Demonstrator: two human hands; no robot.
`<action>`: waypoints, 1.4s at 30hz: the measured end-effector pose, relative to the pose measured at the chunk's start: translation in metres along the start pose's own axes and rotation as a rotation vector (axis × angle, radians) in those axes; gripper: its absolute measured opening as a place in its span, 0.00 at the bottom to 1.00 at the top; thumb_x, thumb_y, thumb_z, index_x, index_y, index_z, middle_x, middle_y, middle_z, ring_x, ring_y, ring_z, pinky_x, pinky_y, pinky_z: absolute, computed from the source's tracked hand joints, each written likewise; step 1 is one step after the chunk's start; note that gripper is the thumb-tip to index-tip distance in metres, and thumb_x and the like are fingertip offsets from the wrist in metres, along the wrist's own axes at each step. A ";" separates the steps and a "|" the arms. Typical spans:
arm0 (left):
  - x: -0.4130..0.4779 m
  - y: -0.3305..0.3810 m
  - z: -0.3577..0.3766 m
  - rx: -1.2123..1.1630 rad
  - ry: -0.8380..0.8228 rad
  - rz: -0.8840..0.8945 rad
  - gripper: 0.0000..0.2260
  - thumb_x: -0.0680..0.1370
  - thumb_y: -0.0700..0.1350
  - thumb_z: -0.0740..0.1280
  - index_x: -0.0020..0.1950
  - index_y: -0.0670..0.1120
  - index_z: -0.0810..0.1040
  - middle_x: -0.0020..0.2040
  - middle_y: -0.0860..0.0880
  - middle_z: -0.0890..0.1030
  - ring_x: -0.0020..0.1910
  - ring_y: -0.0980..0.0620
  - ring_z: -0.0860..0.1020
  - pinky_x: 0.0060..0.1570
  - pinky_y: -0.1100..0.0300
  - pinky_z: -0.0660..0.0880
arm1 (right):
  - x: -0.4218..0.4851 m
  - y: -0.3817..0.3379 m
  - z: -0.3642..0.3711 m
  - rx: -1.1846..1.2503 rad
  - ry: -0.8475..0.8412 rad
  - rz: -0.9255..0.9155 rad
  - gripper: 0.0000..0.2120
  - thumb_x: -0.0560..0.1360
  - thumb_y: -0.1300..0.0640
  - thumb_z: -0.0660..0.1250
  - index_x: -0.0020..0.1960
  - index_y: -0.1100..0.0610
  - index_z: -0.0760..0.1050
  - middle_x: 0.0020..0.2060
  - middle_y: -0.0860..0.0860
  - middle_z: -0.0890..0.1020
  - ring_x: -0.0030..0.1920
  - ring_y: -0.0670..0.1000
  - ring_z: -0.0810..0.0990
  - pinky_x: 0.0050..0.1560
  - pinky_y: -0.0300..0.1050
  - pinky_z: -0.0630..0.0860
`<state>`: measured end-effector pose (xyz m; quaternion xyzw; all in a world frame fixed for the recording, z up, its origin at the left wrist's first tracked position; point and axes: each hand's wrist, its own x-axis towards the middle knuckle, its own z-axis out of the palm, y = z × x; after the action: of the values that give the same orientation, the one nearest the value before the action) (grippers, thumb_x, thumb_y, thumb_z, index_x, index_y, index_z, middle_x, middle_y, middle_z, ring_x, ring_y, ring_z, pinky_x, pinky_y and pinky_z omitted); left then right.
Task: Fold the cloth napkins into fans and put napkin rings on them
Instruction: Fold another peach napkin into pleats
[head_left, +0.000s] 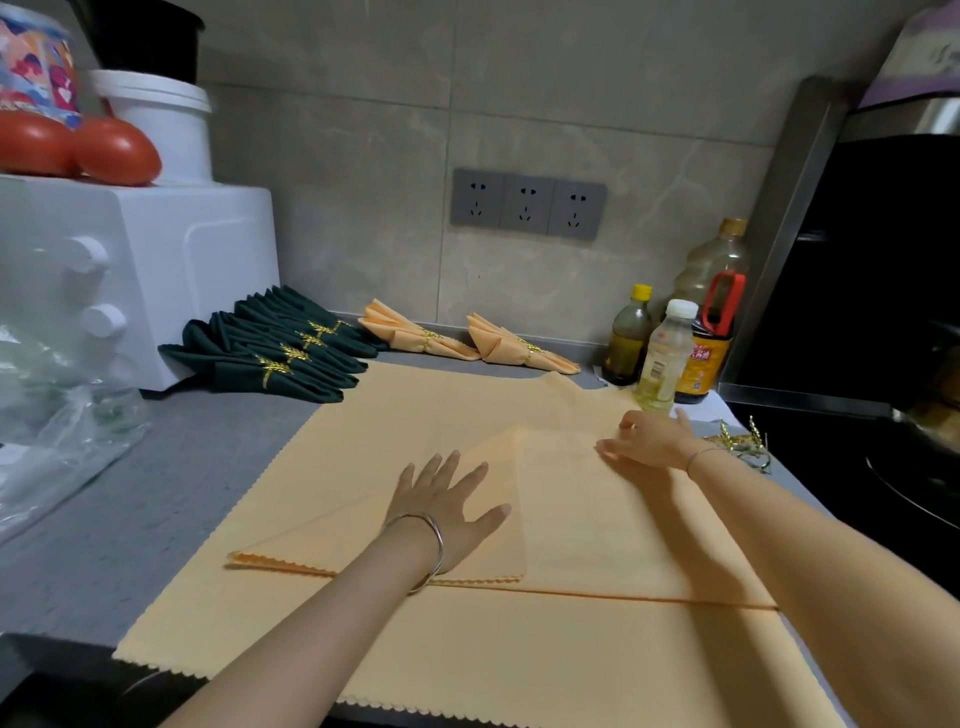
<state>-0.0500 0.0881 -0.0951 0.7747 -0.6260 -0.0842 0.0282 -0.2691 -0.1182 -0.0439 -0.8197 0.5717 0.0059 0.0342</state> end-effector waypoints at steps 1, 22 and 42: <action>-0.001 0.001 0.000 -0.001 -0.006 0.005 0.30 0.77 0.69 0.42 0.76 0.63 0.41 0.78 0.53 0.38 0.77 0.52 0.37 0.74 0.49 0.36 | -0.006 0.013 -0.003 0.020 0.039 0.004 0.19 0.77 0.40 0.59 0.60 0.52 0.72 0.59 0.49 0.77 0.65 0.54 0.70 0.71 0.56 0.50; -0.013 0.034 0.002 -0.059 0.020 0.096 0.23 0.83 0.54 0.40 0.79 0.54 0.44 0.79 0.55 0.44 0.77 0.54 0.42 0.75 0.51 0.39 | -0.173 -0.063 0.049 0.086 0.663 -0.614 0.06 0.65 0.57 0.74 0.38 0.46 0.83 0.32 0.42 0.81 0.33 0.47 0.78 0.30 0.39 0.70; -0.011 0.033 0.005 -0.014 0.008 0.113 0.25 0.81 0.62 0.43 0.78 0.59 0.44 0.79 0.55 0.43 0.77 0.52 0.40 0.74 0.48 0.38 | -0.197 -0.071 0.058 0.286 0.370 -0.518 0.13 0.78 0.49 0.60 0.45 0.51 0.82 0.41 0.44 0.80 0.42 0.46 0.76 0.41 0.45 0.74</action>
<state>-0.0850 0.0923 -0.0940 0.7383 -0.6680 -0.0836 0.0408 -0.2695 0.0947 -0.0886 -0.9117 0.3364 -0.2318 0.0449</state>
